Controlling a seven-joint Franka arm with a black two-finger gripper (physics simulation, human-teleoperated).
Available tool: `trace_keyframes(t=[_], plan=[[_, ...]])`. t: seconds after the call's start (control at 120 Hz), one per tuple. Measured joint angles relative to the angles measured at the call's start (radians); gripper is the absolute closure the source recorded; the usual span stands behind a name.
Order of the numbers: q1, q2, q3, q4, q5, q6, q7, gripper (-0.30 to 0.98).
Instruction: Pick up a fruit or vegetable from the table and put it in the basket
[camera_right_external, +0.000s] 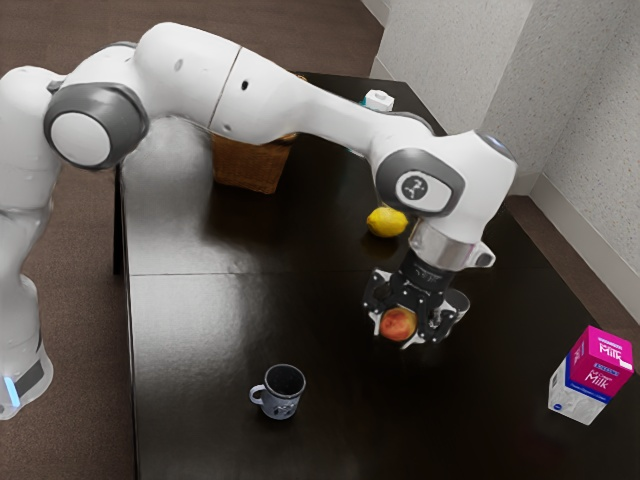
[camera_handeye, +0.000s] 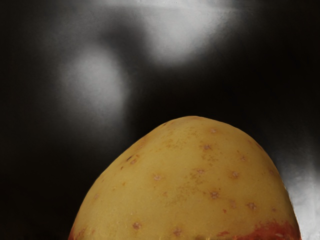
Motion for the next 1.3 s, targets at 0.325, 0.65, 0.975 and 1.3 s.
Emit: trace_keyframes(t=[0.325, 0.65, 0.975, 1.3], plan=[[0.166, -0.332, 0.012, -0.124, 0.132, -0.195, 0.048, 0.45], [0.682, -0.386, 0.013, -0.203, 0.229, -0.271, 0.349, 0.46], [0.900, -0.127, 0.005, 0.024, 0.287, -0.279, 0.711, 0.47], [0.902, -0.047, -0.017, 0.111, 0.295, -0.281, 0.972, 0.15]])
